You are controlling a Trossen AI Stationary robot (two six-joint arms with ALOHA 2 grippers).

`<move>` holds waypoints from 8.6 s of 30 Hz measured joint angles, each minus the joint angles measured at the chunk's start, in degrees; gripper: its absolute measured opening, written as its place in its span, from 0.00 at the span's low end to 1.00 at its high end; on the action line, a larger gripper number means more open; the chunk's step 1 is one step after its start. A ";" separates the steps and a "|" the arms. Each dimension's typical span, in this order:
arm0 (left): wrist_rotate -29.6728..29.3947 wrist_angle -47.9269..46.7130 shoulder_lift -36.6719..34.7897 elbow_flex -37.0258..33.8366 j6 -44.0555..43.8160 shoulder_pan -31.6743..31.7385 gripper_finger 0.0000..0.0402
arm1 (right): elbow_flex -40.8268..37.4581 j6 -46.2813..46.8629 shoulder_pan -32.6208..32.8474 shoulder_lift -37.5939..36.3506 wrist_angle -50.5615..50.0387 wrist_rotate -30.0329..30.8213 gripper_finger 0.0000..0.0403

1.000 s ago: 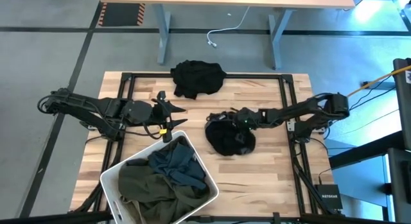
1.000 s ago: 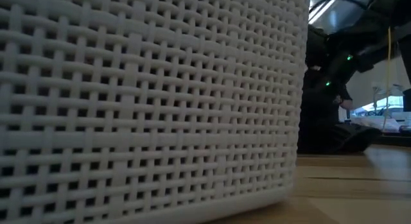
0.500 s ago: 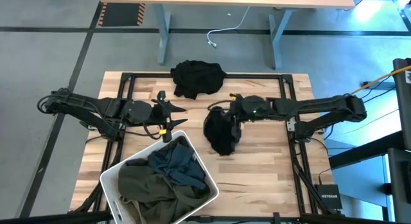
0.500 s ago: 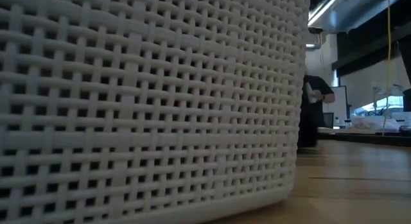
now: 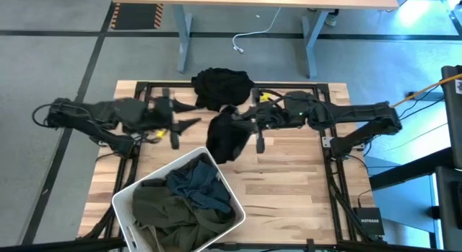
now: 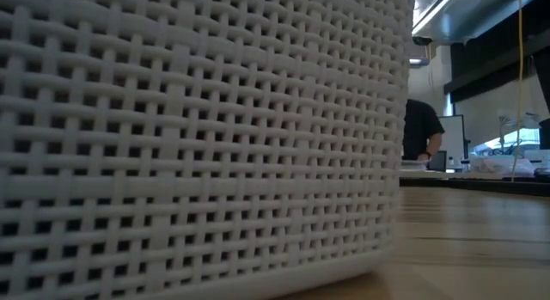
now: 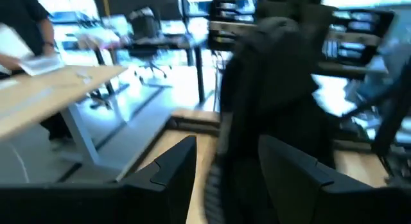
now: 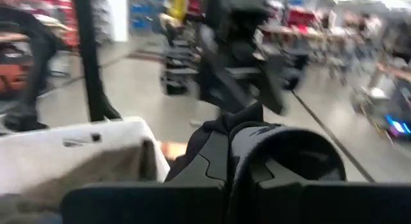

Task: Sort clothes
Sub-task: Put the black underwear into the white bin, then put the black shirt into the white bin, then move the white bin to the top of the table

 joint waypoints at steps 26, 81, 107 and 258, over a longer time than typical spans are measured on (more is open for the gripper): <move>-3.86 -12.92 -11.75 2.64 -3.46 0.28 0.41 | 29.84 -0.88 8.29 25.06 -17.61 -11.43 0.22; 18.23 -12.16 22.15 8.17 -1.88 29.54 0.41 | -50.00 3.58 -23.42 -4.39 23.57 13.18 0.60; 18.61 -13.44 21.99 7.74 0.53 21.49 0.41 | -2.29 -13.66 -52.28 36.46 -6.33 -20.90 0.60; 10.52 -37.71 30.30 0.66 -42.75 -22.78 0.41 | 10.45 2.30 23.43 10.39 -42.34 29.72 0.65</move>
